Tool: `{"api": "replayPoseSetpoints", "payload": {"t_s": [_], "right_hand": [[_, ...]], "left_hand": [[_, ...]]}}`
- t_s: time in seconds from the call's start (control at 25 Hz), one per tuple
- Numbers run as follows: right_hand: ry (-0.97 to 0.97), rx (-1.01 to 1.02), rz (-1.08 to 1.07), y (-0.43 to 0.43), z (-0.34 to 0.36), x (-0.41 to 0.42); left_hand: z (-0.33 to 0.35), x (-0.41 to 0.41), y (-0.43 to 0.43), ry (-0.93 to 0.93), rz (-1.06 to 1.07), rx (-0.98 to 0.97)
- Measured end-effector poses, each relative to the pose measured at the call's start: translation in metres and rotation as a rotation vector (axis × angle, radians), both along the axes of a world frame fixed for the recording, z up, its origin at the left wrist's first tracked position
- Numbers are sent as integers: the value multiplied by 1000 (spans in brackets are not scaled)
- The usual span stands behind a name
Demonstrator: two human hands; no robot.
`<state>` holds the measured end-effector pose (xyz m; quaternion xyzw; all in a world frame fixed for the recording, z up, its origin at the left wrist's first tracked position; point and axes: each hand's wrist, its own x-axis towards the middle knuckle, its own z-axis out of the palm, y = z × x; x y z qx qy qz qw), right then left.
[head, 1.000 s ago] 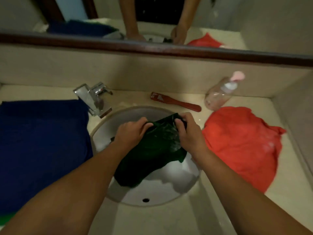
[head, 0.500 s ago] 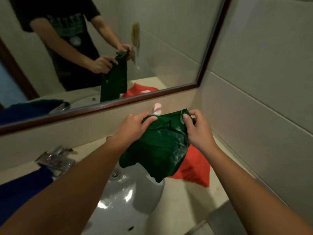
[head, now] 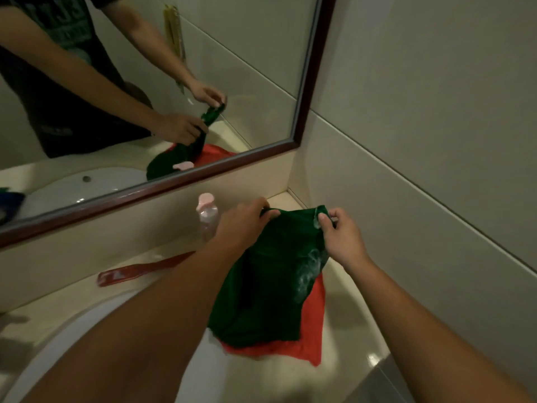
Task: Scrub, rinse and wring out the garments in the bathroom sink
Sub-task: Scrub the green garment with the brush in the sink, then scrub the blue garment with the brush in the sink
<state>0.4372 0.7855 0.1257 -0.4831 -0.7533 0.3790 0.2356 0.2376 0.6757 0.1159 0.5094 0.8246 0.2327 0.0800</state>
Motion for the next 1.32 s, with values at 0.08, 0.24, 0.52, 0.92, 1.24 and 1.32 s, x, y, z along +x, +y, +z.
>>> {"api": "replayPoseSetpoints", "payload": {"t_s": [0.08, 0.24, 0.52, 0.92, 1.24, 1.32], "right_hand": [[-93, -27, 45, 24, -22, -8], [-161, -50, 144, 36, -55, -24], [-235, -116, 543, -72, -64, -102], [-362, -65, 998, -368, -76, -191], [-365, 2, 1263, -564, -89, -263], [-383, 74, 1277, -583, -96, -283]], "left_hand": [[-28, -3, 19, 9, -25, -42], [-70, 1, 12, 35, -57, -74], [-83, -28, -126, 129, 150, -16], [-103, -50, -459, 177, 473, -48], [-110, -82, -653, 82, 718, -225], [-120, -99, -670, 65, 740, -228]]}}
